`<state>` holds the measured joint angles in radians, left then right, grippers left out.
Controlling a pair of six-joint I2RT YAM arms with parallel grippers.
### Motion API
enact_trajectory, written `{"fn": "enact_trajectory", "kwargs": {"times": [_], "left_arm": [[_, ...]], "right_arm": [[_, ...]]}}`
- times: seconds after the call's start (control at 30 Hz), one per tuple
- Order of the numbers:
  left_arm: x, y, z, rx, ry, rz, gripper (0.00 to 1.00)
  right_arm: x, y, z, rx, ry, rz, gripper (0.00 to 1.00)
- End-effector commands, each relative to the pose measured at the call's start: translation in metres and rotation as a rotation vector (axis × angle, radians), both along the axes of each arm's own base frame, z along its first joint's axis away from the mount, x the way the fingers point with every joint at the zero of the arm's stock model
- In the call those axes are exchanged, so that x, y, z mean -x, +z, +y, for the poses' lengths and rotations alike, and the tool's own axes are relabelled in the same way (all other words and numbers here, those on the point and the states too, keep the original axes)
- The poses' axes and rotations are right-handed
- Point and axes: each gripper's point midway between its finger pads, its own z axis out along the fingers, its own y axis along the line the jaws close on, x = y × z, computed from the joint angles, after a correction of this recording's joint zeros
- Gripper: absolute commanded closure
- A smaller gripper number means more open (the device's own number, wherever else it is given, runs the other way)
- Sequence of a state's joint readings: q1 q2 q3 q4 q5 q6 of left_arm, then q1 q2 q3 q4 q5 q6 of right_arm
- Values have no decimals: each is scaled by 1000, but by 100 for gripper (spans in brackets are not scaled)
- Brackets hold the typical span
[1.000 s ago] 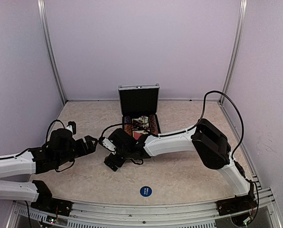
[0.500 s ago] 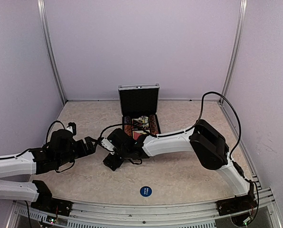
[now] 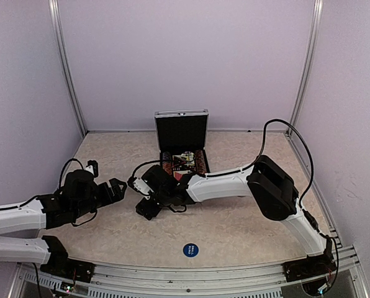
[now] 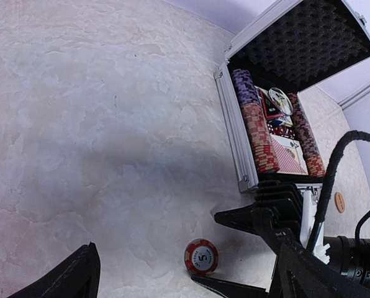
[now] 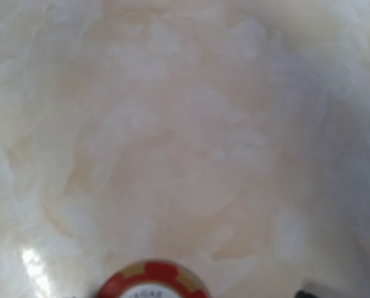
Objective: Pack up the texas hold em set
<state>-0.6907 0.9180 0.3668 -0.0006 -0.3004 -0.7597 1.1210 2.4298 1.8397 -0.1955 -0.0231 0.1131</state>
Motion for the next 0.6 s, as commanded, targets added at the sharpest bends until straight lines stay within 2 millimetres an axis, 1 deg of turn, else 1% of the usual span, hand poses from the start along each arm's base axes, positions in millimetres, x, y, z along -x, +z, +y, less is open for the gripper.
{"fn": "enact_trajectory", "kwargs": {"times": [0.0,0.03,0.07,0.2,0.3,0.33,0.4,0.57], "left_arm": [[1,0,5,13,18,-7,1],[1,0,5,16,19,-7,1],[2,1,5,21,20,-9,1],[4,2,6,32,22,-15,1],[5,2,7,40,23,-18,1],[7,-3,9,26,23,0,1],[8,-4,9,25,23,5,1],[9,-6,7,29,13,16,1]], "right_arm": [[22,-68,-33,163,-3,149,33],[21,-67,-33,163,-6,147,37],[21,-67,-33,163,-9,143,39],[17,-63,-35,170,-18,115,43],[20,-65,-35,178,-10,109,43],[21,-65,-34,178,-5,109,44],[23,-67,-34,181,-2,110,50],[23,-64,-35,177,-8,104,56]]}}
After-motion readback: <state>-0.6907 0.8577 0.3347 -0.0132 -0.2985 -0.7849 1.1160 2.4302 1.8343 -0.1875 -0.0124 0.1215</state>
